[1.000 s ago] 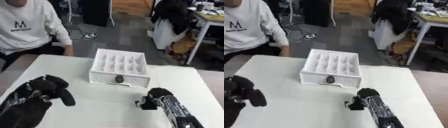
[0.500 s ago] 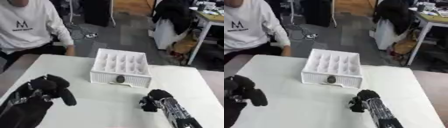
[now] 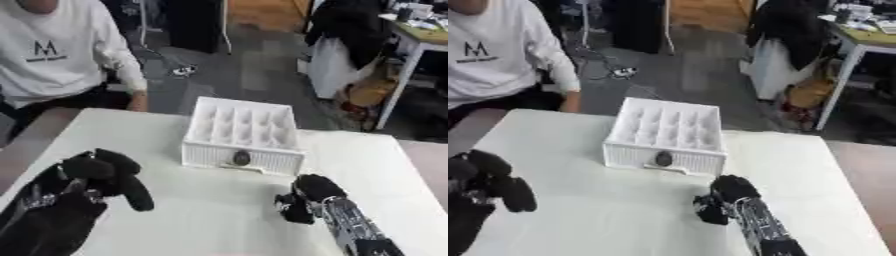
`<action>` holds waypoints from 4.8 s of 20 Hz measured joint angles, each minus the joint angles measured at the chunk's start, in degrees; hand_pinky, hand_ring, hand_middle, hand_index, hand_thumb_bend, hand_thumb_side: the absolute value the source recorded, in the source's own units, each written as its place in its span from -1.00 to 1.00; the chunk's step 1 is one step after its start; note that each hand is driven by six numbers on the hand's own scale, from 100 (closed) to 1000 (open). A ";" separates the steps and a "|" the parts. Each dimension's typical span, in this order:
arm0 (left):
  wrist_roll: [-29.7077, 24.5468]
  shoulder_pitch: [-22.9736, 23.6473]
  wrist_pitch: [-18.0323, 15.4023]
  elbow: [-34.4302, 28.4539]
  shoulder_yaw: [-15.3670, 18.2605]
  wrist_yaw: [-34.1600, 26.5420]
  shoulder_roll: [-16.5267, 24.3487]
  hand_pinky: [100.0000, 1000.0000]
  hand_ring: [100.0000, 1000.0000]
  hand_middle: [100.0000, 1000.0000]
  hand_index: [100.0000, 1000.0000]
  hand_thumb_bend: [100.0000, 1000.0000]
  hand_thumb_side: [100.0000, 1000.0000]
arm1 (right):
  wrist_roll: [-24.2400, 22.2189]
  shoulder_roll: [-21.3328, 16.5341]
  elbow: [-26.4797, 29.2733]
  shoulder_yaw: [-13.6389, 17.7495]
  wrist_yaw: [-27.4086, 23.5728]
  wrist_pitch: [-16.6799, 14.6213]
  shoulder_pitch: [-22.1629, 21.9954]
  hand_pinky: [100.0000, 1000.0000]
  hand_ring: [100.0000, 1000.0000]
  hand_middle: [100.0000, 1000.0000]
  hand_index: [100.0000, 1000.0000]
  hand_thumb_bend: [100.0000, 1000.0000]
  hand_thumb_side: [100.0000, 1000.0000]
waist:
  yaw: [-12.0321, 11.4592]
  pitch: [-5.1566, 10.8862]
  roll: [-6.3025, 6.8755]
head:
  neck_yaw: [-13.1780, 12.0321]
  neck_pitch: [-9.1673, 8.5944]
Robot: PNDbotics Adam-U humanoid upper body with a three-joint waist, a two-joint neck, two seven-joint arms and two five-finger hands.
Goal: Pick up objects on the table and place them in the box.
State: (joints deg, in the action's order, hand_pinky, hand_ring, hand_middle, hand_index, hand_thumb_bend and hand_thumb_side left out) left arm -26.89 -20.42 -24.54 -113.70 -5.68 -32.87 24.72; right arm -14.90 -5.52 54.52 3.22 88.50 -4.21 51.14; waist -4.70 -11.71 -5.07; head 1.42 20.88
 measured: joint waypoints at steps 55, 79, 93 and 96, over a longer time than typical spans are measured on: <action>0.78 -2.87 -3.55 0.00 -0.37 1.16 4.05 0.11 0.07 0.49 0.65 -0.16 0.31 | 53.89 -3.75 -6.25 -2.38 -4.52 -16.75 15.47 -1.00 -1.00 -1.00 -1.00 -1.00 0.60 | -0.49 -0.92 1.94 | 0.04 1.38; -0.42 -2.67 -2.30 0.00 -0.75 1.50 4.58 0.09 0.06 0.48 0.66 -0.15 0.32 | 50.07 -6.77 -20.80 1.28 11.46 -10.71 26.99 -1.00 -1.00 -1.00 -1.00 -1.00 0.63 | -6.37 -1.69 -1.03 | 0.65 1.05; -1.12 -0.88 -1.53 0.00 -0.76 2.34 5.06 0.07 0.04 0.48 0.66 -0.14 0.34 | 40.36 -11.01 -24.85 3.72 21.66 -7.63 30.72 -1.00 -1.00 -1.00 -1.00 -1.00 0.64 | -8.33 -1.74 -2.49 | 2.73 0.52; -1.33 -0.88 -1.34 0.00 -0.78 2.39 5.06 0.06 0.04 0.48 0.66 -0.14 0.34 | 37.91 -11.04 -25.15 4.43 23.02 -6.81 31.73 -1.00 -1.00 -1.00 -1.00 -1.00 0.65 | -9.21 -2.11 -2.81 | 3.28 0.69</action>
State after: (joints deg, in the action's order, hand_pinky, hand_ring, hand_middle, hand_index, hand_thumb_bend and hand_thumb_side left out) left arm -28.21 -21.30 -25.88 -113.71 -6.46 -30.47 29.78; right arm 23.01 -16.56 29.36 7.65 111.53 -11.02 82.87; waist -13.91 -13.81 -7.88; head 4.70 21.57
